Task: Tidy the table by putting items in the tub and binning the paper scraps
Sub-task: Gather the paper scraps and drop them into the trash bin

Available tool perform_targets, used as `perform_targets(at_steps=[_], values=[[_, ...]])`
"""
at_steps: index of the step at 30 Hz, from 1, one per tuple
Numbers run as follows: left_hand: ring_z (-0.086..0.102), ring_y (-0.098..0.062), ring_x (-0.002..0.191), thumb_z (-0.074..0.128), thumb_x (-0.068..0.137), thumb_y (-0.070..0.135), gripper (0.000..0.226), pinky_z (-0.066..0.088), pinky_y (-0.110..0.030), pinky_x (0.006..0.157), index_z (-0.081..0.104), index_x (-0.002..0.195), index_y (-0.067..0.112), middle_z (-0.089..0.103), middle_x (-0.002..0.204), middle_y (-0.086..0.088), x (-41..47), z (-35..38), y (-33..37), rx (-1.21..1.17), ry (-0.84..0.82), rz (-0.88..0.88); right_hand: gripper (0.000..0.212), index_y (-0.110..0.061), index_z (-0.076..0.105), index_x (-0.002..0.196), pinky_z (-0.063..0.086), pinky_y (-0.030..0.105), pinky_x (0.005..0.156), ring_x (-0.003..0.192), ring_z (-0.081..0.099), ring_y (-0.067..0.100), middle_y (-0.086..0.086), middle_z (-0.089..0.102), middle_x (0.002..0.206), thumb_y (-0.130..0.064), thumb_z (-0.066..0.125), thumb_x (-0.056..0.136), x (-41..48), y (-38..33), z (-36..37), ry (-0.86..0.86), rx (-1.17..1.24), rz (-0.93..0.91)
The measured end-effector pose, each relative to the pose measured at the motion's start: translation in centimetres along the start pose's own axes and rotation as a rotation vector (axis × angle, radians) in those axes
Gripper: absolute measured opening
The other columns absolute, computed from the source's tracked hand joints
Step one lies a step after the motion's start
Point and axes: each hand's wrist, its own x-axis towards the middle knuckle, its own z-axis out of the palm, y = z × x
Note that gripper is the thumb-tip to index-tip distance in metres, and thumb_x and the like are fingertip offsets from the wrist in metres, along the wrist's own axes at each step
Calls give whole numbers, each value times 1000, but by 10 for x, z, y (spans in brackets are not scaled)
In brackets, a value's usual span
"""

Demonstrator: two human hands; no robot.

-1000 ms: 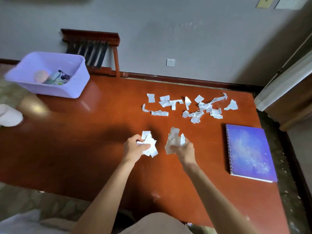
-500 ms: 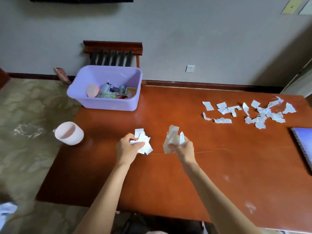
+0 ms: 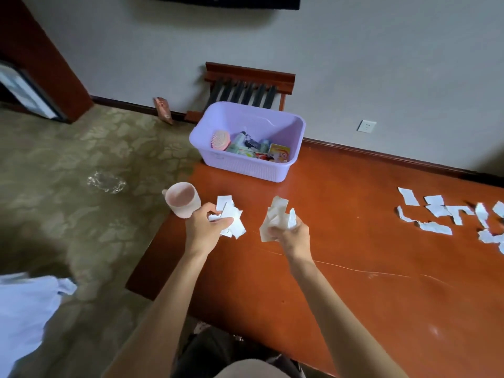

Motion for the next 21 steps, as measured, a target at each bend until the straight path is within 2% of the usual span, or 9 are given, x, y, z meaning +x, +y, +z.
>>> perform_targets(at_steps=[2, 5, 7, 10, 12, 14, 16, 18, 21], values=[[54, -22, 78, 70, 78, 12, 19, 36, -18, 55, 52, 84, 7, 58, 86, -7, 14, -17, -3, -17, 10, 9, 19, -6, 63, 97, 54, 36, 76, 76, 63, 20, 4, 66, 80, -20, 61, 84, -1, -8, 22, -12, 3, -21], [56, -19, 78, 70, 78, 12, 17, 37, -15, 54, 62, 91, 5, 60, 88, -5, 41, -47, -18, -37, 36, 15, 25, -9, 64, 100, 58, 37, 79, 81, 68, 21, 4, 70, 85, -30, 61, 86, -1, -26, 65, -20, -28, -77], [53, -20, 75, 71, 76, 12, 19, 39, -22, 58, 63, 91, 4, 60, 83, -4, 64, -71, -35, -58, 70, 9, 26, -9, 63, 96, 58, 32, 72, 78, 68, 19, 3, 70, 84, -33, 59, 87, -2, -36, 99, -40, -71, -120], [48, -25, 67, 73, 73, 13, 20, 39, -31, 61, 55, 75, 8, 56, 70, -5, 109, -111, -78, -68, 94, -32, 26, -6, 61, 88, 53, 30, 65, 71, 64, 21, 3, 67, 77, -32, 59, 88, -6, -44, 165, -60, -137, -143], [45, -25, 67, 75, 70, 16, 24, 40, -32, 62, 52, 75, 9, 54, 71, -5, 144, -136, -111, -81, 64, -64, 22, -10, 60, 82, 50, 25, 61, 66, 61, 16, 0, 64, 72, -31, 60, 87, -4, -46, 216, -62, -142, -115], [46, -26, 69, 76, 67, 21, 27, 44, -35, 63, 53, 76, 10, 53, 73, -4, 180, -162, -143, -52, -14, -74, 14, -12, 57, 78, 47, 17, 57, 65, 58, 14, 1, 61, 73, -22, 63, 86, 2, -47, 273, -40, -84, -31], [48, -26, 72, 76, 68, 19, 25, 47, -35, 67, 53, 75, 12, 54, 78, -6, 211, -188, -171, -2, -77, -73, 9, -9, 59, 87, 52, 27, 69, 77, 62, 20, 6, 64, 82, -12, 65, 82, 8, -43, 324, 16, 5, 36], [51, -26, 74, 77, 65, 18, 25, 53, -39, 73, 53, 73, 14, 54, 81, -8, 242, -216, -198, 9, -107, -114, 24, -8, 62, 99, 54, 36, 79, 86, 65, 23, 7, 68, 90, -9, 65, 76, 10, -41, 376, 21, 26, 106], [53, -26, 78, 74, 72, 12, 20, 54, -44, 79, 57, 83, 12, 54, 85, -7, 272, -234, -228, 75, -181, -144, 46, -5, 57, 117, 55, 36, 81, 95, 64, 25, 12, 67, 104, -7, 66, 72, 13, -34, 426, 16, -54, 233]])
